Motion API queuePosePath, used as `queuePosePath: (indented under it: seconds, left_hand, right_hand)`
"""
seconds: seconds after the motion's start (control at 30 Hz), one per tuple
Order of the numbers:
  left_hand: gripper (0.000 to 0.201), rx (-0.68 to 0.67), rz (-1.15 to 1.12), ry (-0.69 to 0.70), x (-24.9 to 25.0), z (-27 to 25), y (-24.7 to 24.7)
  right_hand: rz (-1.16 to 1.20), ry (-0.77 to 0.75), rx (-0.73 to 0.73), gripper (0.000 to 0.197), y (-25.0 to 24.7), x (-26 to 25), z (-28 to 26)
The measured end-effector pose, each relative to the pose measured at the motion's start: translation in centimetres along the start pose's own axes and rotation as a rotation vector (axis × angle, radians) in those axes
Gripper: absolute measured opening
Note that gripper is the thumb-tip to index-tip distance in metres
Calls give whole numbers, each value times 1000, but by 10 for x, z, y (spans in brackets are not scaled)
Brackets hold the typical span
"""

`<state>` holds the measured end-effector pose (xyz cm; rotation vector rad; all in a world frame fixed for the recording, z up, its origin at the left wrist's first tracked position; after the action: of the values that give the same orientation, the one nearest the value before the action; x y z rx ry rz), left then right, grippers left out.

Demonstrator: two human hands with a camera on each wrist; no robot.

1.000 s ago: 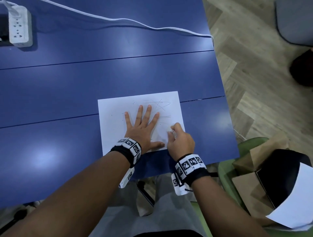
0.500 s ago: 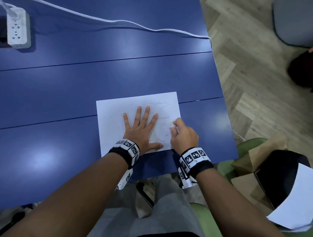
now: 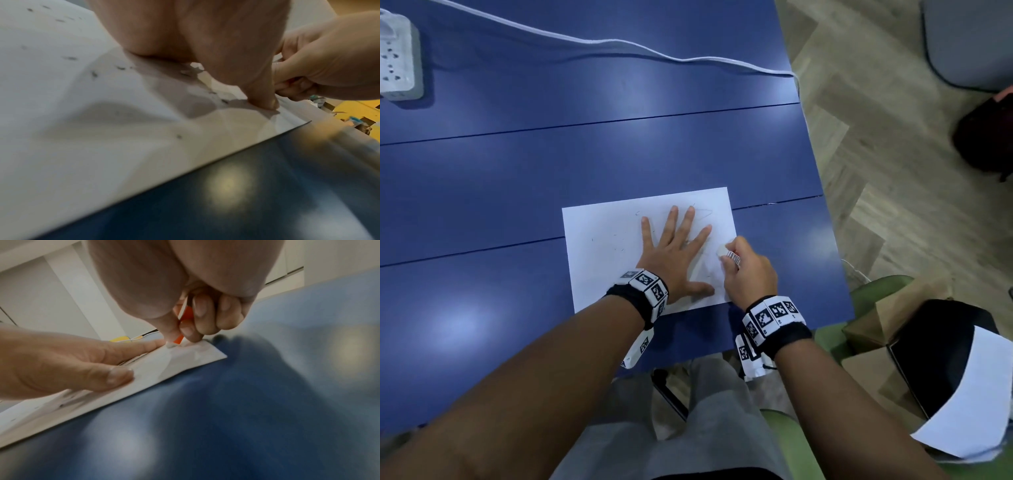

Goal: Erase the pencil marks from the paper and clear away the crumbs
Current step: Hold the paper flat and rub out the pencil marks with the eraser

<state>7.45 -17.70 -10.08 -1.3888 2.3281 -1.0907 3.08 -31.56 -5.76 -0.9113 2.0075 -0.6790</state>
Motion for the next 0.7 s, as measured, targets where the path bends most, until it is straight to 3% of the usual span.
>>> queuePosePath:
  seconds: [0.2,0.33,0.5,0.7]
  left_hand:
    - [116,-6,24,-5,-1,0,4]
    - [115,13,21,-6,-1,2,5]
    - [117,0,34,-4,-1,3,4]
    - [115,7,41,-8,1,2,4]
  right_hand:
    - [2,-14,-7,12,0,1,-6]
    - [-127,-87,-145,15,21,-10,-13]
    - [-72,12,-25,18,1,-2,-6]
    - [-171,-76,-154,13,22,-8,-13]
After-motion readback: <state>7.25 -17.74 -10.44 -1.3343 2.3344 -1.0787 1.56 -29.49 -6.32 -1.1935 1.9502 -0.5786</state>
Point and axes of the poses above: each hand's wrist, its own z-axis towards the middle knuckle, its own y-axis out of the palm, x = y × z, the point moved 8 cm from there along z, towards the middle knuckle, and after that the axes turned 14 degrees about -x, right-handed, at the moved point
